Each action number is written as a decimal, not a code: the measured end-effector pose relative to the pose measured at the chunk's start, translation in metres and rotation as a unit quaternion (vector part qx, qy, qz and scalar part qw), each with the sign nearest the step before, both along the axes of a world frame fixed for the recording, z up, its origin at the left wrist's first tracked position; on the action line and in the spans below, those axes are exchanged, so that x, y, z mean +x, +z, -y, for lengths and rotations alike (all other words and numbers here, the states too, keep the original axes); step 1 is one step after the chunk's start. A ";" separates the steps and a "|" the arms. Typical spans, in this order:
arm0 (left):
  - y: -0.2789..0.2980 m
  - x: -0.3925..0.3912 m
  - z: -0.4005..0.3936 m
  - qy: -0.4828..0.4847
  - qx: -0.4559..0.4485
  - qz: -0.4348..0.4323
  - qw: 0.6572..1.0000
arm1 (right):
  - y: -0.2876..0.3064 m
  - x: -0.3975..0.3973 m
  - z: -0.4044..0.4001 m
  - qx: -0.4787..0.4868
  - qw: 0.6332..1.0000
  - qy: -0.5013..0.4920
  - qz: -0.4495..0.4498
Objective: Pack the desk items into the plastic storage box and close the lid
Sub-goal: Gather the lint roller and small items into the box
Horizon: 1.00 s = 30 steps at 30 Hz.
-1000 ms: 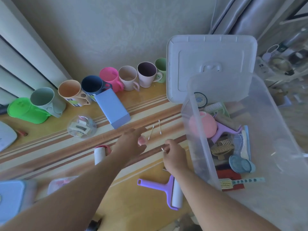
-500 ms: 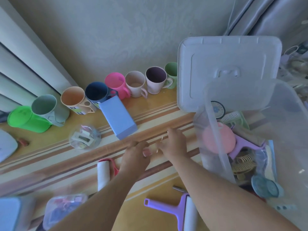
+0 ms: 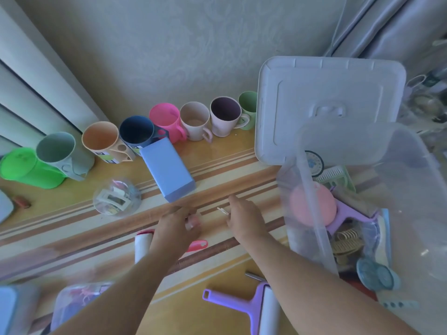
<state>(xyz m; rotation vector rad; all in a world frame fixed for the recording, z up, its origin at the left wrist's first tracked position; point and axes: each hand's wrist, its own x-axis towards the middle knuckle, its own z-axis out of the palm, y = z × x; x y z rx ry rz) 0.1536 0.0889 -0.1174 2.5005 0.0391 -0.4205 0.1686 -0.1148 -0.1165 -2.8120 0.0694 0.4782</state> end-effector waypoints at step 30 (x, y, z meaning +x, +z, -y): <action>0.139 -0.108 0.333 -0.420 0.220 0.046 0.879 | 0.100 -0.144 0.331 -0.004 0.990 0.098 -0.102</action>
